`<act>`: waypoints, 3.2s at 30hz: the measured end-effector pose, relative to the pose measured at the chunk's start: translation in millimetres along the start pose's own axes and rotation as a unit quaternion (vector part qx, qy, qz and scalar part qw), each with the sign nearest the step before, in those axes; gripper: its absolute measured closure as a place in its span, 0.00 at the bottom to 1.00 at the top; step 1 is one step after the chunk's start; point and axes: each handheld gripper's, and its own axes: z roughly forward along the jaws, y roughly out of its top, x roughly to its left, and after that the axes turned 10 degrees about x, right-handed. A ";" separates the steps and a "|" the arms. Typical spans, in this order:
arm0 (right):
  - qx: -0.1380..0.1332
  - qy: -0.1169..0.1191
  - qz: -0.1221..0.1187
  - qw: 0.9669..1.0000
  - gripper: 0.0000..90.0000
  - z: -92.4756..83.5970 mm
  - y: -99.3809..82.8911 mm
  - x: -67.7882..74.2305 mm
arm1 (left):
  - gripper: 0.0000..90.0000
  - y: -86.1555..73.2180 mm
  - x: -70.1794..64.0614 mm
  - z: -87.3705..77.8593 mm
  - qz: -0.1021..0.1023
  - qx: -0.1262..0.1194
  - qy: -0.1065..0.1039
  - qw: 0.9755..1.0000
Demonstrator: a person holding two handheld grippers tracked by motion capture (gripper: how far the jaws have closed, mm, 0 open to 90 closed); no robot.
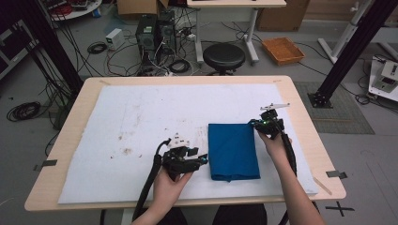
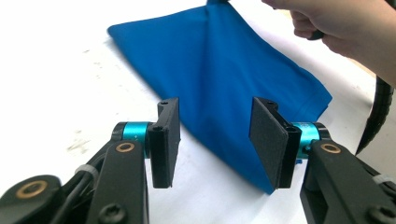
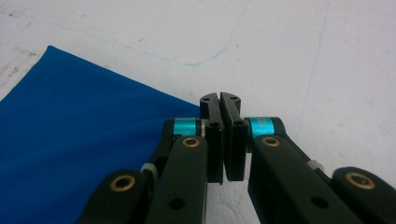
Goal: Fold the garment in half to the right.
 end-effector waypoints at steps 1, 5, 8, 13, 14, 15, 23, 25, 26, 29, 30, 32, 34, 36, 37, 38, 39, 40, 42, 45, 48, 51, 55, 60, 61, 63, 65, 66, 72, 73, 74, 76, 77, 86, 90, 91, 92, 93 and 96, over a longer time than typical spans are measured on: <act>0.001 -0.007 0.008 1.000 0.88 -0.4 -0.9 -1.0 | 0.59 -0.7 1.2 -1.8 -0.001 0.000 0.002 1.000; -0.008 -0.009 0.032 0.999 0.82 -10.4 -5.8 -4.5 | 0.59 -3.5 6.2 -11.3 0.000 -0.006 0.008 1.000; -0.025 0.001 0.033 0.999 0.81 -28.5 -17.0 -1.0 | 0.59 -7.0 11.3 -21.6 0.003 -0.013 0.013 1.000; -0.053 0.039 0.021 0.998 0.73 -63.0 -61.5 24.2 | 0.59 -19.0 22.5 -39.3 -0.003 -0.021 0.027 0.999; -0.053 0.048 0.018 0.997 0.73 -68.3 -72.8 30.8 | 0.59 -22.1 25.2 -42.2 -0.007 -0.021 0.029 0.999; -0.053 0.054 0.014 0.997 0.71 -72.4 -83.7 37.2 | 0.59 -25.3 27.9 -44.4 -0.010 -0.021 0.031 0.999; -0.013 0.066 0.012 0.998 0.72 -76.7 -129.7 61.7 | 0.59 -37.8 36.7 -50.9 -0.024 -0.020 0.038 0.999; 0.000 0.075 0.013 0.997 0.86 -73.6 -132.7 60.5 | 0.59 -37.7 35.4 -50.9 -0.020 -0.020 0.038 0.999; 0.001 0.075 0.008 0.997 0.92 -73.6 -134.1 60.3 | 0.59 -37.7 35.0 -50.6 -0.019 -0.019 0.038 0.999; -0.002 0.075 0.002 0.997 1.00 -79.0 -137.4 59.8 | 0.59 -38.1 35.4 -49.0 -0.019 -0.015 0.036 0.999; -0.003 0.074 0.003 0.997 1.00 -80.9 -138.8 59.9 | 0.59 -38.2 35.9 -48.6 -0.020 -0.015 0.035 0.999; -0.006 0.073 0.004 0.997 1.00 -82.9 -141.8 58.3 | 0.59 -38.2 36.6 -48.2 -0.019 -0.013 0.035 0.999; -0.002 0.074 0.011 0.997 1.00 -84.6 -144.1 57.5 | 0.59 -38.4 36.1 -48.2 -0.019 -0.014 0.034 0.999; -0.001 0.072 0.011 0.997 1.00 -85.4 -146.0 55.9 | 0.59 -38.6 35.3 -48.2 -0.020 -0.013 0.032 0.999; 0.000 0.070 0.013 0.997 1.00 -85.9 -146.6 55.4 | 0.59 -38.7 35.3 -48.4 -0.019 -0.012 0.032 0.999; 0.000 0.070 0.013 0.997 1.00 -86.1 -147.1 54.6 | 0.59 -38.8 35.1 -48.2 -0.020 -0.012 0.032 0.999; 0.002 0.070 0.014 0.997 1.00 -86.1 -147.6 54.3 | 0.59 -38.9 35.3 -48.4 -0.019 -0.010 0.032 0.999; 0.004 0.068 0.013 0.998 1.00 -86.0 -148.1 53.8 | 0.59 -39.1 35.3 -48.5 -0.018 -0.009 0.032 0.999; 0.011 0.069 0.011 0.997 1.00 -85.3 -149.1 54.1 | 0.59 -39.4 35.0 -48.2 -0.020 -0.008 0.031 0.999; 0.012 0.064 0.007 0.998 0.97 -85.3 -150.5 54.6 | 0.59 -39.3 35.3 -47.9 -0.020 -0.008 0.030 0.999; -0.009 0.060 0.001 0.998 0.90 -90.0 -147.3 53.4 | 0.58 -37.5 36.9 -48.9 -0.016 -0.010 0.029 0.999; -0.044 0.051 -0.018 0.998 0.81 -94.7 -137.9 50.1 | 0.56 -33.8 41.2 -52.7 -0.008 -0.017 0.032 0.999; -0.074 0.034 -0.026 0.996 0.66 -95.7 -120.6 39.2 | 0.54 -27.5 51.0 -64.2 0.008 -0.036 0.044 0.998; -0.099 0.023 -0.009 0.995 0.55 -94.3 -96.4 22.1 | 0.52 -22.0 66.8 -79.7 0.019 -0.063 0.080 0.995; -0.102 0.022 -0.004 0.995 0.54 -94.0 -92.6 19.9 | 0.52 -21.5 71.1 -83.0 0.020 -0.065 0.094 0.993; -0.113 0.013 0.006 0.994 0.51 -92.4 -82.3 14.5 | 0.51 -21.4 78.5 -88.3 0.026 -0.070 0.113 0.991; -0.118 0.010 0.016 0.993 0.50 -89.7 -74.9 11.2 | 0.50 -22.5 85.8 -92.9 0.030 -0.075 0.131 0.988; -0.122 0.011 0.018 0.992 0.50 -87.7 -72.4 9.8 | 0.49 -23.3 89.7 -95.0 0.030 -0.077 0.139 0.987; -0.118 0.004 0.014 0.993 0.47 -76.6 -75.4 9.0 | 0.44 -29.9 107.9 -105.7 0.045 -0.087 0.183 0.978; -0.118 0.001 0.013 0.993 0.46 -75.8 -76.7 8.3 | 0.44 -31.4 109.8 -107.2 0.045 -0.091 0.187 0.977; -0.119 0.001 0.016 0.993 0.46 -75.4 -77.8 7.5 | 0.43 -33.3 112.1 -109.1 0.045 -0.096 0.191 0.976; -0.119 0.000 0.016 0.993 0.46 -75.2 -79.2 5.0 | 0.43 -35.6 115.1 -110.8 0.044 -0.099 0.193 0.975; -0.120 -0.001 0.017 0.993 0.45 -75.4 -79.5 4.0 | 0.42 -36.7 116.6 -111.4 0.043 -0.100 0.194 0.975; -0.127 -0.011 0.012 0.992 0.45 -76.0 -81.7 0.3 | 0.42 -43.8 124.1 -113.1 0.037 -0.106 0.207 0.972; -0.125 -0.016 0.007 0.992 0.45 -73.9 -82.7 -1.3 | 0.42 -45.9 125.6 -112.6 0.037 -0.104 0.209 0.972; -0.124 -0.015 0.008 0.992 0.45 -73.9 -83.0 -1.5 | 0.42 -46.4 125.6 -112.3 0.037 -0.103 0.208 0.972; -0.126 -0.015 0.009 0.992 0.45 -73.8 -83.1 -1.8 | 0.42 -46.6 125.7 -112.1 0.037 -0.104 0.208 0.972; -0.126 -0.017 0.007 0.992 0.45 -73.8 -83.2 -2.4 | 0.42 -46.8 125.6 -112.0 0.036 -0.104 0.208 0.972; -0.125 -0.017 0.007 0.992 0.44 -73.0 -83.2 -2.8 | 0.42 -47.1 125.7 -111.9 0.037 -0.104 0.209 0.972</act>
